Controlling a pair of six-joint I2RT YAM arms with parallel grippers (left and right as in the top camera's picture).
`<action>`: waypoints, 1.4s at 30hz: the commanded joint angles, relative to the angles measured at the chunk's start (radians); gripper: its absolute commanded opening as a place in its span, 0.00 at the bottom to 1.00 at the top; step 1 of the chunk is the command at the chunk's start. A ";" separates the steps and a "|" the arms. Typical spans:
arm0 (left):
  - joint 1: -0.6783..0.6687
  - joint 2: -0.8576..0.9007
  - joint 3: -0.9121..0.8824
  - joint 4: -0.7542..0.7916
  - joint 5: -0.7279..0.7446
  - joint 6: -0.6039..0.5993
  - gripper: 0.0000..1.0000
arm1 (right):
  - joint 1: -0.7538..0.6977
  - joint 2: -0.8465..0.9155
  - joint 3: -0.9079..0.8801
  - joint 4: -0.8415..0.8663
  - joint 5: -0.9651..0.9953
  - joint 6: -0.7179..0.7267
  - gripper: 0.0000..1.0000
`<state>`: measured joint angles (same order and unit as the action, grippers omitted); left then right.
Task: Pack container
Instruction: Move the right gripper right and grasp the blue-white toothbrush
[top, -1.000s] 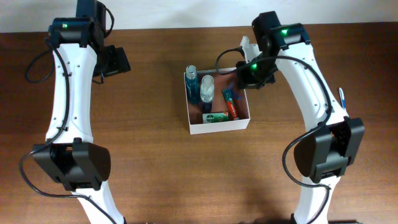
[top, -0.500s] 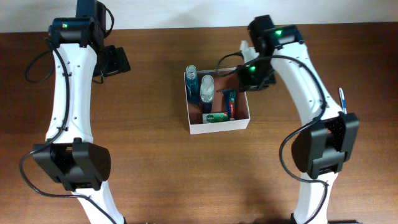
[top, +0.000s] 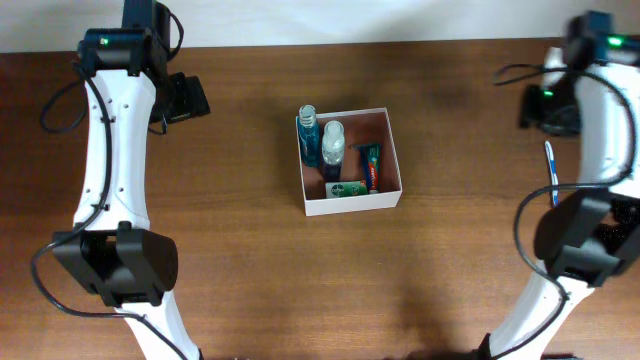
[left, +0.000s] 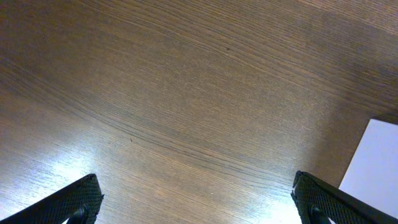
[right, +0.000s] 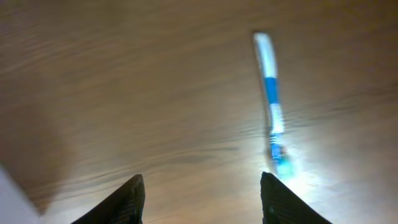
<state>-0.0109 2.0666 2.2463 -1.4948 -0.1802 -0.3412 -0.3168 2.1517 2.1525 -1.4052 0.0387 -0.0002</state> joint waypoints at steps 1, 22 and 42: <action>0.001 0.007 -0.005 0.002 0.000 -0.013 0.99 | -0.082 0.053 -0.007 0.010 0.015 -0.074 0.55; 0.001 0.007 -0.005 0.002 0.000 -0.013 0.99 | -0.189 0.285 -0.008 0.143 -0.032 -0.365 0.64; 0.001 0.007 -0.005 0.002 0.000 -0.013 0.99 | -0.195 0.359 -0.008 0.165 -0.027 -0.385 0.57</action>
<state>-0.0109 2.0666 2.2463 -1.4944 -0.1802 -0.3412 -0.5045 2.4878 2.1502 -1.2400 0.0143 -0.3782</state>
